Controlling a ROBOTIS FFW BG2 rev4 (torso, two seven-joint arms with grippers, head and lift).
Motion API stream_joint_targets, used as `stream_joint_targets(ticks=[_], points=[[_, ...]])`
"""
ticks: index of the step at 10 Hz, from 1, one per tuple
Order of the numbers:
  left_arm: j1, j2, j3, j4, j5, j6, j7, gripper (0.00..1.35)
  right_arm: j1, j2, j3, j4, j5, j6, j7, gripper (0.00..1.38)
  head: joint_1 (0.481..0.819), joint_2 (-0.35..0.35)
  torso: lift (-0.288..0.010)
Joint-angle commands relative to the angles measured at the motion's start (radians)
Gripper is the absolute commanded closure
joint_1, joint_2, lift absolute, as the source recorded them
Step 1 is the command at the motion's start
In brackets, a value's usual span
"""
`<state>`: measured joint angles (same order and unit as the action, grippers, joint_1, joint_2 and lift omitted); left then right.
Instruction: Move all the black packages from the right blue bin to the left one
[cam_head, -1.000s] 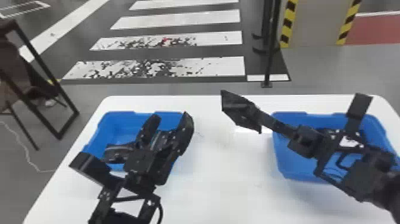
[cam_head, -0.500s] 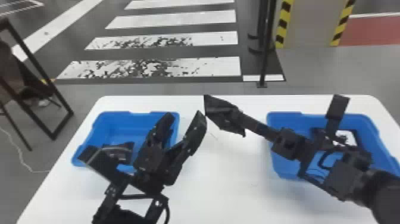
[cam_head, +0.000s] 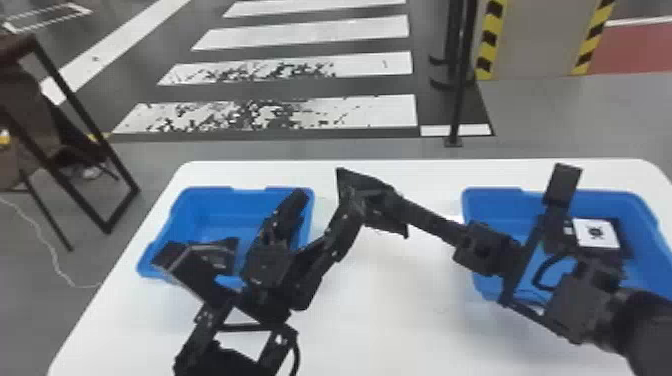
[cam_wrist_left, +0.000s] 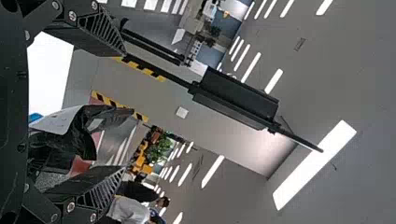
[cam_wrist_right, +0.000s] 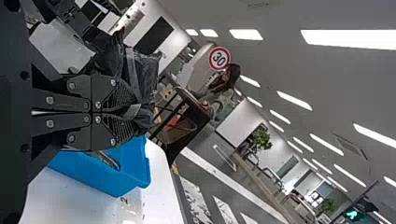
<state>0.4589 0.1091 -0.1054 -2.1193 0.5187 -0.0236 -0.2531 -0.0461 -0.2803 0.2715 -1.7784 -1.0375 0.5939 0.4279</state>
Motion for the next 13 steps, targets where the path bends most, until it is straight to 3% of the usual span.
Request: stream_joint_targets(ticks=[1,5,6,7,9,10,13], points=[[0.000,0.001,-0.004,0.000,0.002,0.011,0.000,0.18,-0.003,0.000,0.012,0.003,-0.009,0.000,0.000,1.17,0.695,0.174,-0.140],[-0.002,0.003,-0.008,0.000,0.006,0.031,0.000,0.18,-0.020,-0.002,0.065,0.017,-0.039,-0.002,0.000,1.17,0.695,0.188,-0.140],[-0.002,0.003,-0.008,0.000,0.006,0.048,0.000,0.28,-0.023,-0.002,0.069,0.020,-0.047,-0.002,0.000,1.17,0.695,0.194,-0.140],[-0.002,0.003,-0.008,0.000,-0.014,0.053,0.000,0.65,-0.025,-0.002,0.069,0.020,-0.049,-0.010,0.000,1.17,0.695,0.198,-0.140],[0.002,0.001,0.016,-0.037,-0.086,0.095,0.005,1.10,-0.025,-0.002,0.071,0.020,-0.053,-0.020,0.002,1.17,0.695,0.198,-0.140],[0.007,0.001,0.026,-0.059,-0.118,0.102,0.006,1.22,-0.025,-0.002,0.071,0.022,-0.057,-0.025,0.002,1.17,0.695,0.200,-0.140],[0.007,0.000,0.028,-0.066,-0.116,0.102,0.006,1.22,-0.030,-0.002,0.087,0.054,-0.105,-0.069,0.002,1.11,0.695,0.206,-0.140]])
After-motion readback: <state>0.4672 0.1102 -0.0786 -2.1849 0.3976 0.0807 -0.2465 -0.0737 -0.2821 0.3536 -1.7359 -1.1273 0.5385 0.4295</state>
